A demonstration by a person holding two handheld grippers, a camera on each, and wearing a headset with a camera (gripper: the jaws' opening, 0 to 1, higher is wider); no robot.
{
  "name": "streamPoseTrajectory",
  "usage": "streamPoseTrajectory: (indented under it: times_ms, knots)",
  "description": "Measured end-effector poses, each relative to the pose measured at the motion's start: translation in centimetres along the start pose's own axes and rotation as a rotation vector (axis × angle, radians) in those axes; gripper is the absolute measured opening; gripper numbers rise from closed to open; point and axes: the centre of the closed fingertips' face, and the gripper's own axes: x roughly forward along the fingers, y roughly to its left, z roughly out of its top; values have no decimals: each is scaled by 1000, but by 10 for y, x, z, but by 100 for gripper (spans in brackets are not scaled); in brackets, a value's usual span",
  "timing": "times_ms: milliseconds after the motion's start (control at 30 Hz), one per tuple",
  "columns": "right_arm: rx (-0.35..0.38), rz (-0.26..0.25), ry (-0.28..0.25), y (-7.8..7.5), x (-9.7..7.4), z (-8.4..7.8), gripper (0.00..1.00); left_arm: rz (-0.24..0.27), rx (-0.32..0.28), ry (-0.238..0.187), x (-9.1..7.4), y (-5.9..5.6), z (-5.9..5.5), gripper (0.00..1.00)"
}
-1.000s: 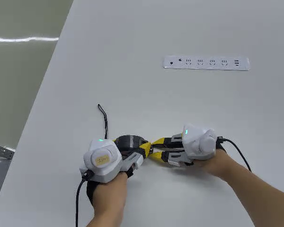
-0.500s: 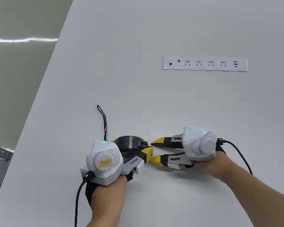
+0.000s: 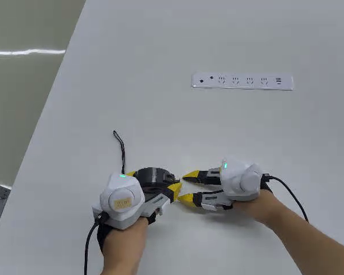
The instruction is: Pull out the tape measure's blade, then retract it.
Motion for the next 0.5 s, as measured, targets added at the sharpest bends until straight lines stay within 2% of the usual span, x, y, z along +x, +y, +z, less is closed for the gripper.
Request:
streamPoseTrajectory:
  times_ms: [500]
  knots:
    - [33,-77,-10,0,-19,3,37,-88,63,1,-6,-4,0,71]
